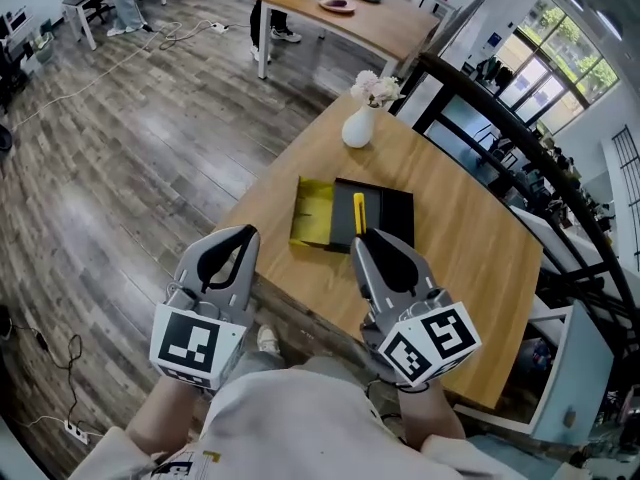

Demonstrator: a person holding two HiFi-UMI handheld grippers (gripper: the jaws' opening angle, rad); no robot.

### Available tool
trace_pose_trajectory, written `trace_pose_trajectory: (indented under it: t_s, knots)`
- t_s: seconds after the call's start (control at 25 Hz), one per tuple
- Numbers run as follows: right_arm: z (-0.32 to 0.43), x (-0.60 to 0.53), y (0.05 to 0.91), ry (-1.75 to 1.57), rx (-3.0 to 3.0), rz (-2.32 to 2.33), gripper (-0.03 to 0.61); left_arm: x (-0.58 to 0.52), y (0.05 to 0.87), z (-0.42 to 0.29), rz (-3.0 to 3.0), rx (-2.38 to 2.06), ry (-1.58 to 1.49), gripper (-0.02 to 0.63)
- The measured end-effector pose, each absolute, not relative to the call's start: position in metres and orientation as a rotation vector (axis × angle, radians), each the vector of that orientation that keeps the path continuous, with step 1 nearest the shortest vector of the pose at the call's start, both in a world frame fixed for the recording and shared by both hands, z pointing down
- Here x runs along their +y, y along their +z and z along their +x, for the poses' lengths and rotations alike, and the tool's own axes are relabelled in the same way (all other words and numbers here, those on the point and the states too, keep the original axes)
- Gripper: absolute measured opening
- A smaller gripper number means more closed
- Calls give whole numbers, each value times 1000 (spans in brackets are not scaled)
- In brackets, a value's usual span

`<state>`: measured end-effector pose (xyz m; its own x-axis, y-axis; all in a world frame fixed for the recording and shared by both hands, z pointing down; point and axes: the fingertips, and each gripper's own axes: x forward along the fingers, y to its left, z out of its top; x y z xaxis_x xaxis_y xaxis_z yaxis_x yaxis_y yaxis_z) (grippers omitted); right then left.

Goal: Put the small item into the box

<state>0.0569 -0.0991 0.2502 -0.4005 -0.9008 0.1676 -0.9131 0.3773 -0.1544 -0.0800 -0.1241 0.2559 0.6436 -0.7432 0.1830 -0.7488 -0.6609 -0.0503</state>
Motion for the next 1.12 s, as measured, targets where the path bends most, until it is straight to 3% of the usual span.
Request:
trace_pose_trajectory:
  t_s: [1.12]
  knots:
    - [90,-165,301,457,-2511,1607,63,-187,296,-85,2697,-1421,426,3]
